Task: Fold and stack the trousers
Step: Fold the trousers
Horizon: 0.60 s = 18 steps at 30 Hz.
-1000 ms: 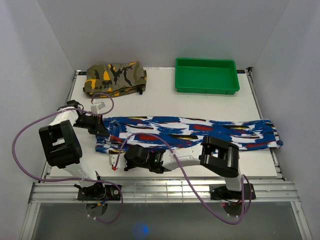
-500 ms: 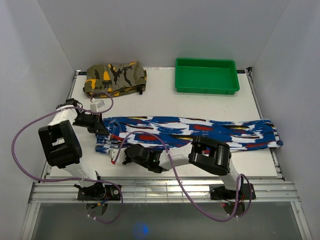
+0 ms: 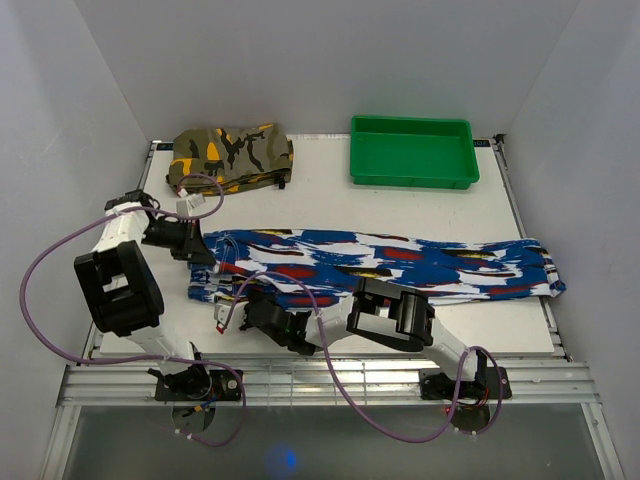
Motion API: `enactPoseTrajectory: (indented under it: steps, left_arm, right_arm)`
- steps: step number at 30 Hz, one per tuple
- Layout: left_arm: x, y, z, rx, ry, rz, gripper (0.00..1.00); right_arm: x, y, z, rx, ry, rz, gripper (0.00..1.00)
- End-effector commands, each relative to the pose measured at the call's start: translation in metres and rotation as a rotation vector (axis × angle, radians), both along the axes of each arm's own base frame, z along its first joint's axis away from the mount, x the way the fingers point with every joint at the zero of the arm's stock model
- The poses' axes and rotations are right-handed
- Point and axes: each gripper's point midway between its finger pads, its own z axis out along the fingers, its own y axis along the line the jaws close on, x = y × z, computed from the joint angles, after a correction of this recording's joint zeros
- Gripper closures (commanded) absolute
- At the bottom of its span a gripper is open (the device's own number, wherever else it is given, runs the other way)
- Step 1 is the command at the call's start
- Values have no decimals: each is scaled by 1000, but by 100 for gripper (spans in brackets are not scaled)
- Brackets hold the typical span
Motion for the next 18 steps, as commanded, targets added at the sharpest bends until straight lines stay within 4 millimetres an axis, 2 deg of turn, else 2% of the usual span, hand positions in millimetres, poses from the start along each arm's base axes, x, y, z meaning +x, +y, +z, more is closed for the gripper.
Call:
enactPoseTrajectory:
  steps: [1,7,11,14,18]
  left_arm:
    - [-13,-2,31,-37,-40,-16,100]
    - [-34,14,37,-32,-22,12,100]
    - [-51,24,21,14,21,9,100]
    - [-64,20,8,-3,73,-8,100]
    - [-62,15,-7,-51,116,17,100]
  right_arm:
    - [12,-11,-21,-51,-12,-68,92]
    - [16,-21,-29,-81,-29,-89,92]
    - [18,-24,-30,-87,-36,-104,92]
    - [21,-24,-30,-90,-44,-114,92]
    - [21,-23,-33,-96,-45,-118,92]
